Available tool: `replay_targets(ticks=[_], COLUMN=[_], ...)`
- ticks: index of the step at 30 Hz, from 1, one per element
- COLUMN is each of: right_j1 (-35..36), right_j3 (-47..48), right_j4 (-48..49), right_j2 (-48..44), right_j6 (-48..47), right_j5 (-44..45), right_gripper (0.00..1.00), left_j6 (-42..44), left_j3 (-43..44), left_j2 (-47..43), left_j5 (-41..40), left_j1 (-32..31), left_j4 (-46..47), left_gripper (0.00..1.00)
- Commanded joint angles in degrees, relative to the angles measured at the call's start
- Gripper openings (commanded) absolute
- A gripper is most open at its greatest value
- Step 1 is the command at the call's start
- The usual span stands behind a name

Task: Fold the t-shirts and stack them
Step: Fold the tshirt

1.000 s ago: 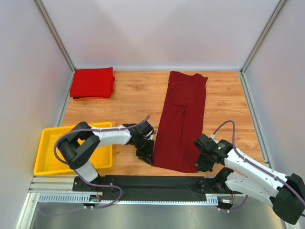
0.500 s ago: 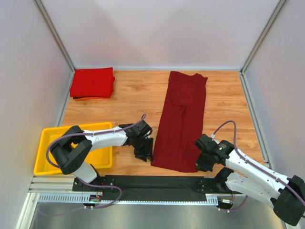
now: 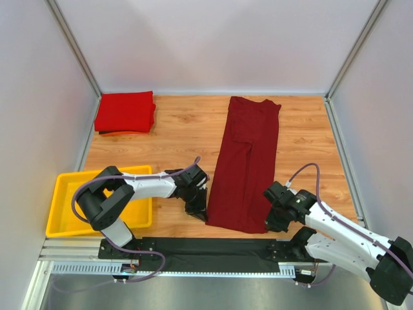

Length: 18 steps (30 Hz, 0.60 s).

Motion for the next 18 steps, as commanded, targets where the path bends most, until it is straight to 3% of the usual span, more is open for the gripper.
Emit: replay_targets(ticks=[1, 10, 18], right_j1=[0.28, 0.20, -1.20], right_j3=[0.80, 6.15, 11.69], right_j4=[0.18, -4.48, -3.44], right_j2=[0.14, 0.14, 5.84], right_j6=[-0.06, -0.85, -5.86], right_j5=[2.15, 7.42, 11.03], right_gripper=[0.00, 0.00, 0.00], left_j6=[0.25, 1.22, 2.45], left_j3=[-0.15, 5.29, 13.80], left_j2=[0.64, -1.47, 3.44], left_j5=[-1.31, -3.07, -0.96], left_j1=[-0.41, -0.50, 0.64], left_j4=[0.08, -7.56, -11.08], left_gripper=[0.03, 0.00, 0.00])
